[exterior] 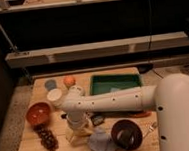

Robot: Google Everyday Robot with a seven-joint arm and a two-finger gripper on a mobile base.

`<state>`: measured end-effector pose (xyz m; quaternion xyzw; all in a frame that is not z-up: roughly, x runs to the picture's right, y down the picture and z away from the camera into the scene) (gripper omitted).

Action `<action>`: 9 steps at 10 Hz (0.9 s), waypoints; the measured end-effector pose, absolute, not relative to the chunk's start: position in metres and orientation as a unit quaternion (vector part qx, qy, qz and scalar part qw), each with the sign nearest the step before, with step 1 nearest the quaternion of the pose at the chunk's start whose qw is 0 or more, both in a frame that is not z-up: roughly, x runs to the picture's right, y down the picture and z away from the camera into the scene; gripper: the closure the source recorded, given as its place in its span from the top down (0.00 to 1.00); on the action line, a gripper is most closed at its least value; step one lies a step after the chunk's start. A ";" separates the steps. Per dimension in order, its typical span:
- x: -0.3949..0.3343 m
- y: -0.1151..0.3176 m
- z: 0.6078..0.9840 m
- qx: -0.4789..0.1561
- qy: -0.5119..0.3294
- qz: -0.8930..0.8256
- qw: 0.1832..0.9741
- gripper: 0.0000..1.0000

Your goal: Place banana in red bowl

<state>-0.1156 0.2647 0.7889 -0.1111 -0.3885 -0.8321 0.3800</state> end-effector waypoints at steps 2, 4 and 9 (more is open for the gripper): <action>-0.112 0.268 0.787 -0.107 -0.393 -0.829 0.384 0.42; -0.117 0.273 0.786 -0.101 -0.404 -0.828 0.375 0.23; -0.121 0.234 0.772 -0.048 -0.413 -0.823 0.388 0.00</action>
